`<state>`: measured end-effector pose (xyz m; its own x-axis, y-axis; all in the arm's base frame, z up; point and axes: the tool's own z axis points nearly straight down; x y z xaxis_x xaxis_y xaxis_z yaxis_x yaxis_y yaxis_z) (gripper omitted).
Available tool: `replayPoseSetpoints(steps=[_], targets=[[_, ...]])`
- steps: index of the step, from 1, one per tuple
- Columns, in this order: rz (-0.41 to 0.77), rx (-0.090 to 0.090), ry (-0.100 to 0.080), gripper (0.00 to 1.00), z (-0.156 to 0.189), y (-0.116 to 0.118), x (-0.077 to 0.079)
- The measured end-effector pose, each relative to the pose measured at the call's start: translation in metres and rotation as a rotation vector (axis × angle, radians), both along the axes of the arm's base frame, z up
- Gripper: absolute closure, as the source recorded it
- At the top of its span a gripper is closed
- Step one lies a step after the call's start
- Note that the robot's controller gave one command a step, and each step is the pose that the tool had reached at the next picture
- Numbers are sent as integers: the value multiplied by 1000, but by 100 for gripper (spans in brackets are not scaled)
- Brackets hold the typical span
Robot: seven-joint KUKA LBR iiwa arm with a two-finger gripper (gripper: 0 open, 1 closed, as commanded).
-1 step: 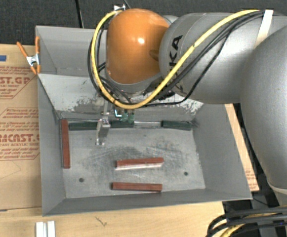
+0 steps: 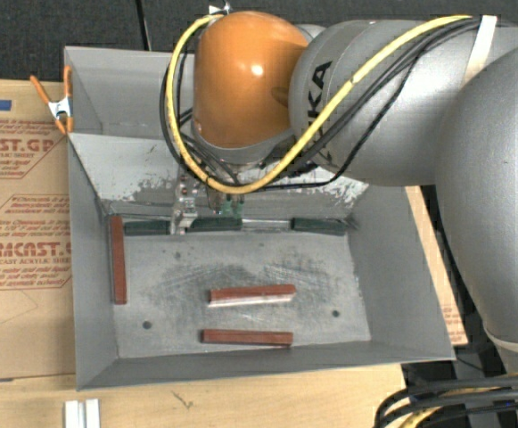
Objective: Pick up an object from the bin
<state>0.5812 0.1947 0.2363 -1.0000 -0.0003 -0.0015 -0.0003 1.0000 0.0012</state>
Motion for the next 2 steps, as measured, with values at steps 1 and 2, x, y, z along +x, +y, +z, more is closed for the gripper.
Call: replayPoseSetpoints(steps=[1, 2], targets=[[0, 0, 0, 0, 0, 0, 0], [0, 0, 0, 100, 0, 0, 0]])
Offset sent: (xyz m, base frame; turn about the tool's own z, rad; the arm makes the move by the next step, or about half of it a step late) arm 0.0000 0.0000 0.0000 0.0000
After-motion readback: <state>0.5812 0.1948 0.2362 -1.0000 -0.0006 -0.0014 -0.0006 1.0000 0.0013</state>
